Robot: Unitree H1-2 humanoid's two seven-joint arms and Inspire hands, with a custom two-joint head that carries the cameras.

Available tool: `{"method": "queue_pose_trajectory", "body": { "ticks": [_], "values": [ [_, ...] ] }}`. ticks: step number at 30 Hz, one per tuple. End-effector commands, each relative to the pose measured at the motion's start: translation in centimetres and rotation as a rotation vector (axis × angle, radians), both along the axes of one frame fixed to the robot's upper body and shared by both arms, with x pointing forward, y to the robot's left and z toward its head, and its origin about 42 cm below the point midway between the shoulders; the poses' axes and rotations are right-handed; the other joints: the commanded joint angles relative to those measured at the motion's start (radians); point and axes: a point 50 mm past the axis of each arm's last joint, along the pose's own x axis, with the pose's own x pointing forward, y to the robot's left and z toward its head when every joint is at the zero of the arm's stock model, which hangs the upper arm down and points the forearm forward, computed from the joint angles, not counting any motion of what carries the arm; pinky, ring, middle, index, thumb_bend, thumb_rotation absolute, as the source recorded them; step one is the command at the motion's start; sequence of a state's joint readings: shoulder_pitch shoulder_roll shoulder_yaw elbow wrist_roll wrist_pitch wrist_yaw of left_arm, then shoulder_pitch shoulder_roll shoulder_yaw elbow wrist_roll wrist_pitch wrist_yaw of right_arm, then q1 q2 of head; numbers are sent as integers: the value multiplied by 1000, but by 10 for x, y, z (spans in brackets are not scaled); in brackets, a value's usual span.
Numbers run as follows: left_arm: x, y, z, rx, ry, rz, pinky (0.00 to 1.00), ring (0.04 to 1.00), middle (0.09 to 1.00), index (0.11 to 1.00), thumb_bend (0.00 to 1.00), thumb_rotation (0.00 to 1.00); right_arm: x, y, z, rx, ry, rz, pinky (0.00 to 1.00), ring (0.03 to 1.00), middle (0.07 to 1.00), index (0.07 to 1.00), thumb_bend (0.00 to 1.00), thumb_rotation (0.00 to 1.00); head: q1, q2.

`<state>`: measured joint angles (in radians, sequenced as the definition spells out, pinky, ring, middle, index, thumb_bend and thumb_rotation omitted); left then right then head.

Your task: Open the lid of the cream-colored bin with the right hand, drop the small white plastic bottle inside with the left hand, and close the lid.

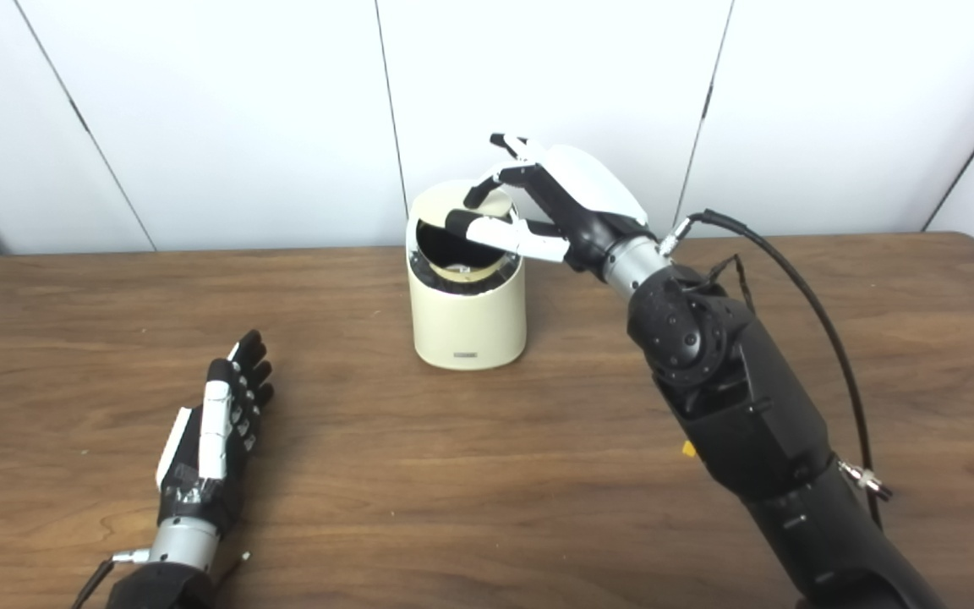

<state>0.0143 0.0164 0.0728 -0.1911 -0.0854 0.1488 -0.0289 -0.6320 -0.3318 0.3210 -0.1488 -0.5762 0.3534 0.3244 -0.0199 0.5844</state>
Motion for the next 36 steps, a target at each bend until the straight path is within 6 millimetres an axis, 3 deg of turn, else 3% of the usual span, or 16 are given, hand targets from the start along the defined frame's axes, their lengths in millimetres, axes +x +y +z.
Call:
{"method": "queue_pose_trajectory", "body": {
  "ticks": [1, 14, 36],
  "values": [
    [5, -3, 16, 10, -65, -5, 1000, 1000, 1000, 1000, 614, 1000, -5, 1, 18, 0, -67, 18, 961, 1000, 975, 677, 597, 1000, -1, 0],
    [4, -4, 19, 16, -71, -2, 1000, 1000, 1000, 1000, 598, 1000, -7, 1, 2, 6, -26, 34, 972, 1000, 976, 686, 617, 1000, 3, 11],
    [4, -5, 18, 22, -66, -3, 1000, 1000, 1000, 1000, 623, 1000, -14, 6, -16, -36, 47, 63, 1000, 1000, 995, 715, 520, 990, 8, 15]
  ]
}}
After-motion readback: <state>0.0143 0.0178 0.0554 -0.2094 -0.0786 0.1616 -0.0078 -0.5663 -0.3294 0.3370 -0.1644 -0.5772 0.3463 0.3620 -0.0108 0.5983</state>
